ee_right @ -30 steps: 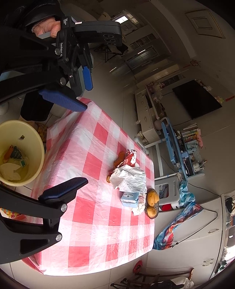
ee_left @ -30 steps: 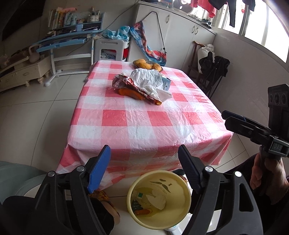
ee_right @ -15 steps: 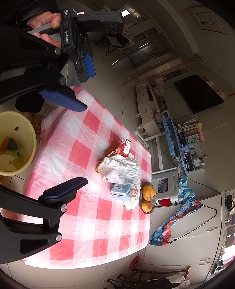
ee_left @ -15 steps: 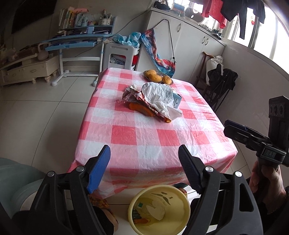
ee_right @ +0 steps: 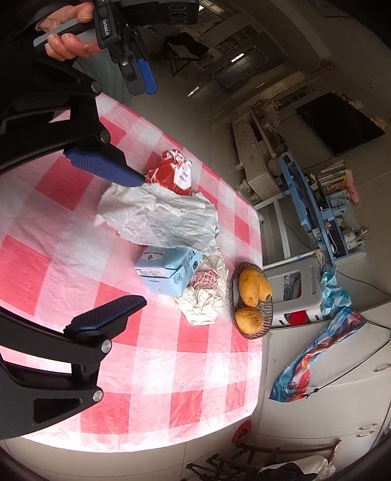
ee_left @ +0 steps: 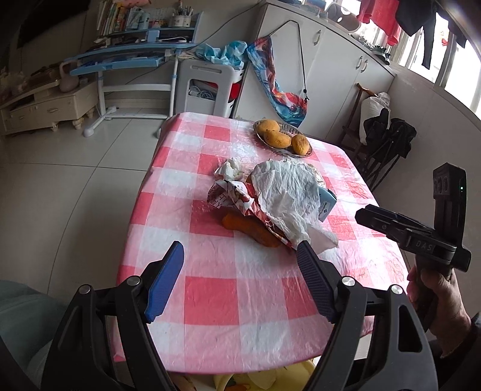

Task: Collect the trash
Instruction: 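Reach both tools toward the red snack bag and blue carton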

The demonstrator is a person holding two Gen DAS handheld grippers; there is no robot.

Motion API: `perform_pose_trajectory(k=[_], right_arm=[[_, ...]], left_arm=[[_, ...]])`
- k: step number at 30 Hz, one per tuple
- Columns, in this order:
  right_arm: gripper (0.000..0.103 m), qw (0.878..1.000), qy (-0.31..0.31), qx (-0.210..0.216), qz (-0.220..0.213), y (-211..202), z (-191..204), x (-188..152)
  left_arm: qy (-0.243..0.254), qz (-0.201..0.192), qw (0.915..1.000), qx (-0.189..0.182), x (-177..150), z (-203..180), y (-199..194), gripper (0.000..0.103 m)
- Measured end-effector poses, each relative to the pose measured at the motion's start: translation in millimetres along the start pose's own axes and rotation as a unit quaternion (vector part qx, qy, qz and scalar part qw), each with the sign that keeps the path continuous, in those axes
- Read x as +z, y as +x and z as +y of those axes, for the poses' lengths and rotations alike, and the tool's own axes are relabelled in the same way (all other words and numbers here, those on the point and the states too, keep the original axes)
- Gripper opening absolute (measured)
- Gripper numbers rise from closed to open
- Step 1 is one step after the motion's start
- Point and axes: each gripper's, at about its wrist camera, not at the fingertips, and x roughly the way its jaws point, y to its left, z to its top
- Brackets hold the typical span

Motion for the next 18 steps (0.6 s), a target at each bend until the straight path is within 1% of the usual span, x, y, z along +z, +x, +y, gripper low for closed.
perform_pose_trajectory(k=[3,6,11,15,16,18], right_arm=[[0.067,1.0,0.012,0.002,0.012,18.1,-11.3,6.5],[0.064,1.0,0.021,0.008,0.018,30.8,-19.5,12.3],[0.064,0.999,0.039,0.019,0.033,48.9,-33.8,15.9],[0.064,0.997,0.056,0.041,0.036,57.0,-42.4,14.9],[0.062,0.996,0.06,0.047,0.034,57.7,-44.0,14.9],[0.056,0.996,0.061,0.058,0.034,59.6,-43.8,16.3]], left_arm=[[0.002,0.009,0.9999,0.008,13.9,-4.5,22.6,0.074],[-0.004,0.023,0.9997,0.009,26.7,-6.9,46.2,0.074],[-0.018,0.041,0.9989,0.014,41.8,-7.0,78.3,0.074],[-0.02,0.055,0.9981,0.018,49.9,-6.2,98.4,0.074],[-0.023,0.061,0.9978,0.016,50.8,-5.2,103.5,0.074],[-0.03,0.071,0.997,0.011,52.0,-3.4,112.5,0.063]])
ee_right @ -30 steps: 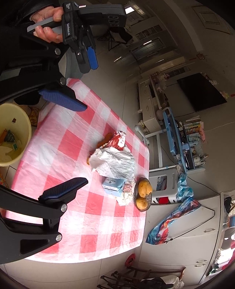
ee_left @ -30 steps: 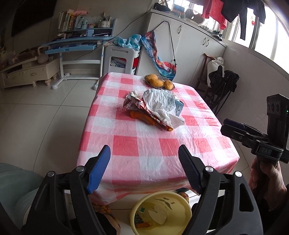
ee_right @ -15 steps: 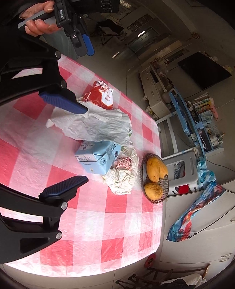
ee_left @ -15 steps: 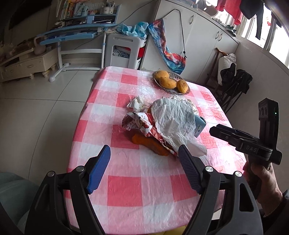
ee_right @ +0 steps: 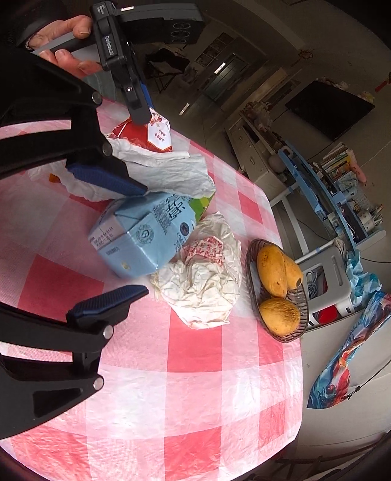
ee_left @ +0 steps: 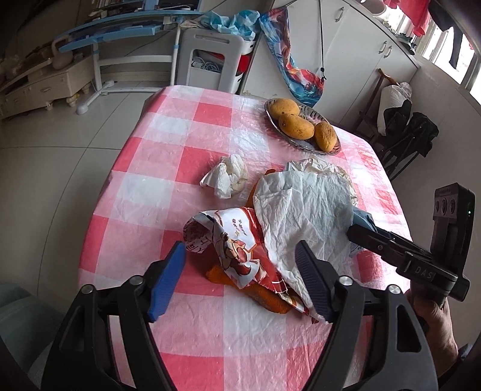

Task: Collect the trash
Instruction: 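Reach both tools toward the red snack bag and blue carton, then grasp the red snack bag with the left gripper while the right grasps the blue milk carton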

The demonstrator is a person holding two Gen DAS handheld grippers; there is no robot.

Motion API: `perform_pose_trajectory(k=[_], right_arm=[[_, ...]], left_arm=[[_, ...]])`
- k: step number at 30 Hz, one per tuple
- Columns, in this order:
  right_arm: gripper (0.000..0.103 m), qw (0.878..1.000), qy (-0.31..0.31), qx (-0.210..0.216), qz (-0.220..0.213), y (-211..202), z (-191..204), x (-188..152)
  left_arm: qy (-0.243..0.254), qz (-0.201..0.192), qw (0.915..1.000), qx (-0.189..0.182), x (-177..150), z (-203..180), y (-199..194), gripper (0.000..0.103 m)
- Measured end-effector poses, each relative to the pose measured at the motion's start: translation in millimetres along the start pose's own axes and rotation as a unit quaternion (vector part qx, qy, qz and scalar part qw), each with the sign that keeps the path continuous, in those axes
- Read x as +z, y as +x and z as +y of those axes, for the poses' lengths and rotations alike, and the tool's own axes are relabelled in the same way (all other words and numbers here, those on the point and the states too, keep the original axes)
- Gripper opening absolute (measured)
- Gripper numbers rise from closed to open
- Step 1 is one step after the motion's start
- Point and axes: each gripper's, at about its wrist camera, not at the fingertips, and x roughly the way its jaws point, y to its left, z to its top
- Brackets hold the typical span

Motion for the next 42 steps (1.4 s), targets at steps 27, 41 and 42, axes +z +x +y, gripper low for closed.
perform_pose_trajectory(k=[27,41,42], right_arm=[[0.059,0.988,-0.106,-0.103,-0.046,-40.4,51.8,-4.8],[0.071,0.973,-0.134,-0.187,-0.026,-23.2,38.1,-8.7],[0.074,0.968,-0.15,-0.197,-0.024,-20.3,42.8,-9.9]], left_arm=[[-0.004,-0.106,0.9934,-0.042,-5.4,11.1,-83.3,0.007],[0.0,-0.098,0.9942,-0.044,-5.3,15.2,-82.3,0.008],[0.001,-0.098,0.9942,-0.045,-4.5,13.2,-81.4,0.008]])
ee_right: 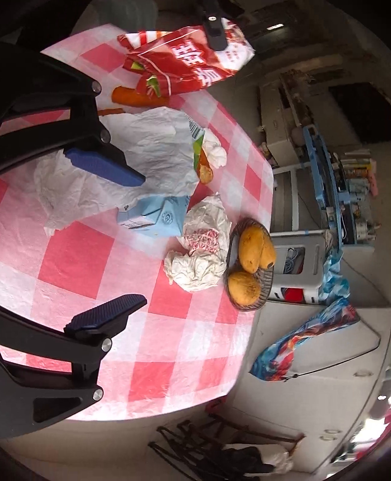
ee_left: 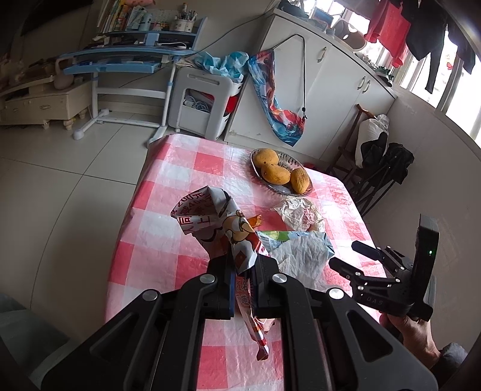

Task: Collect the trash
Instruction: 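Grasp the red snack bag with the left gripper while the right grasps the blue milk carton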

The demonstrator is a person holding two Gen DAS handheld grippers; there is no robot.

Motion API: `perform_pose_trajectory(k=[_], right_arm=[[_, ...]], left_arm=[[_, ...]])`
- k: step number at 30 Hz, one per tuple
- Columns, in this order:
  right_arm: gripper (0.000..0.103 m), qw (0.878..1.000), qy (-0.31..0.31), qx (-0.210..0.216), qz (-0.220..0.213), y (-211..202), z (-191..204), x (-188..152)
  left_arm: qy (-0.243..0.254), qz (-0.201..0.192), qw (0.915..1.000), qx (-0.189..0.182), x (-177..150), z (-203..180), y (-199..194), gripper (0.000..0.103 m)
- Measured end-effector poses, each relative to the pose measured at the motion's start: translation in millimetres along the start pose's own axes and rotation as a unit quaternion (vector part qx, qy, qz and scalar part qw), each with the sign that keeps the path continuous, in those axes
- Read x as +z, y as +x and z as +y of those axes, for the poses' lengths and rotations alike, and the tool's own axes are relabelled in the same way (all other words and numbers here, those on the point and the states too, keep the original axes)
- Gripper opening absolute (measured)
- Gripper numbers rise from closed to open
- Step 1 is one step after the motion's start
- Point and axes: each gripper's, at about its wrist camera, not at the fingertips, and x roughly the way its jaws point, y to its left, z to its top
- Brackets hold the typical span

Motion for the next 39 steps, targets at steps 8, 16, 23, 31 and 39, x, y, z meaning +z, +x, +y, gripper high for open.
perform_pose_trajectory(k=[8,16,23,31,39], right_arm=[[0.078,0.996,-0.03,0.029,0.08,32.8,33.9,-18.8],[0.079,0.989,-0.099,0.05,0.101,-16.5,62.9,-41.2],[0.079,0.982,-0.178,0.029,0.061,-12.6,57.7,16.7],[0.08,0.938,-0.301,0.069,0.157,57.1,84.6,40.0],[0.067,0.956,-0.234,0.066,0.166,67.1,74.1,34.2]], left_arm=[[0.012,-0.002,0.9999,0.001,-1.4,-4.6,-2.1,0.008],[-0.004,-0.009,0.9999,-0.007,1.5,3.4,-9.6,0.008],[0.006,-0.015,0.9998,-0.008,2.2,-0.1,-15.7,0.008],[0.014,-0.024,0.9996,-0.008,11.3,1.2,-23.1,0.008],[0.019,-0.023,0.9995,-0.009,16.7,2.2,-21.7,0.007]])
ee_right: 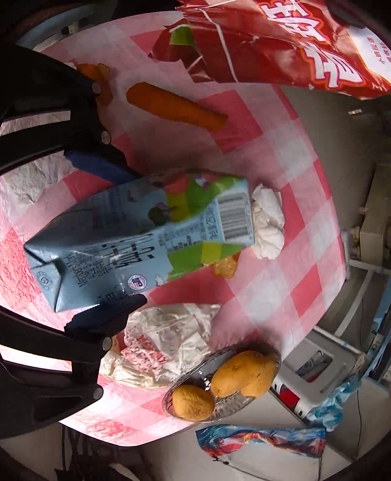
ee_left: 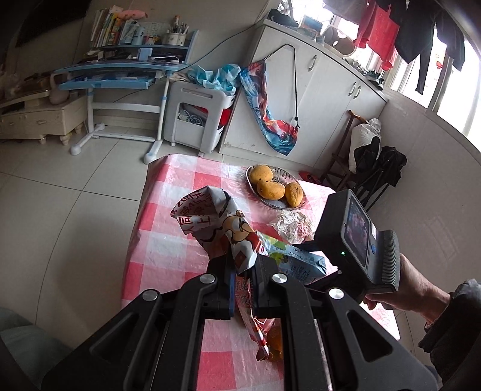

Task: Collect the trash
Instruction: 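Grasp the red snack bag with the left gripper while the right grasps the blue milk carton, then carry the snack bag and milk carton toward the yellow bucket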

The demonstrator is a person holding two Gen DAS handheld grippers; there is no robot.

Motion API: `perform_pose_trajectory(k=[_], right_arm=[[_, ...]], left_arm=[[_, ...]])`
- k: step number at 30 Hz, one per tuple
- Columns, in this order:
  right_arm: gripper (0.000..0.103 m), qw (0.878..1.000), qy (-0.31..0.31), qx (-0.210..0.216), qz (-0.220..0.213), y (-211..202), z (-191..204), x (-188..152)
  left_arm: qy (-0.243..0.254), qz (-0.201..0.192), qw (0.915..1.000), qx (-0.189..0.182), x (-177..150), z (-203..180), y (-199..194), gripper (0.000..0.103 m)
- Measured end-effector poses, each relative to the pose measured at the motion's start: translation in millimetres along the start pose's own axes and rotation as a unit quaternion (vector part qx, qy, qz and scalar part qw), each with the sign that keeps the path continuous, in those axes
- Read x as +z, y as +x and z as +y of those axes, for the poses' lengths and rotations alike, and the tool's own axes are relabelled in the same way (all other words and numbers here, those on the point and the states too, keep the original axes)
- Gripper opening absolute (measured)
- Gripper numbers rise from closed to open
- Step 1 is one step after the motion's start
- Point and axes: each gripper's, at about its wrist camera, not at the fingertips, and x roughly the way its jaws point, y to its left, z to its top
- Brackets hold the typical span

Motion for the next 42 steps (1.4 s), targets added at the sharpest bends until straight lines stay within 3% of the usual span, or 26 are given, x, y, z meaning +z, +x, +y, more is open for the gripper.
perform_pose_trajectory(k=[5,11,20,32,42], right_arm=[[0.065,0.988,0.123,0.012,-0.095,-36.7,-17.2,-39.3],[0.065,0.949,0.239,0.053,-0.201,-84.3,-24.3,-92.5],[0.065,0.92,0.262,0.105,-0.272,-128.2,13.5,-109.6],[0.065,0.928,0.234,0.166,-0.237,-125.4,109.6,-149.1],[0.065,0.942,0.213,0.172,-0.193,-114.1,155.4,-170.9]], left_arm=[[0.007,-0.008,0.9999,-0.005,-0.1,-4.5,-5.1,0.008],[0.019,-0.021,0.9995,-0.015,-3.6,-16.1,-15.1,0.008],[0.047,-0.037,0.9982,-0.002,-17.7,-32.4,-40.1,0.008],[0.066,-0.045,0.9967,0.012,-51.9,-35.5,-81.6,0.008],[0.079,-0.037,0.996,0.02,-84.8,-44.0,-102.5,0.008]])
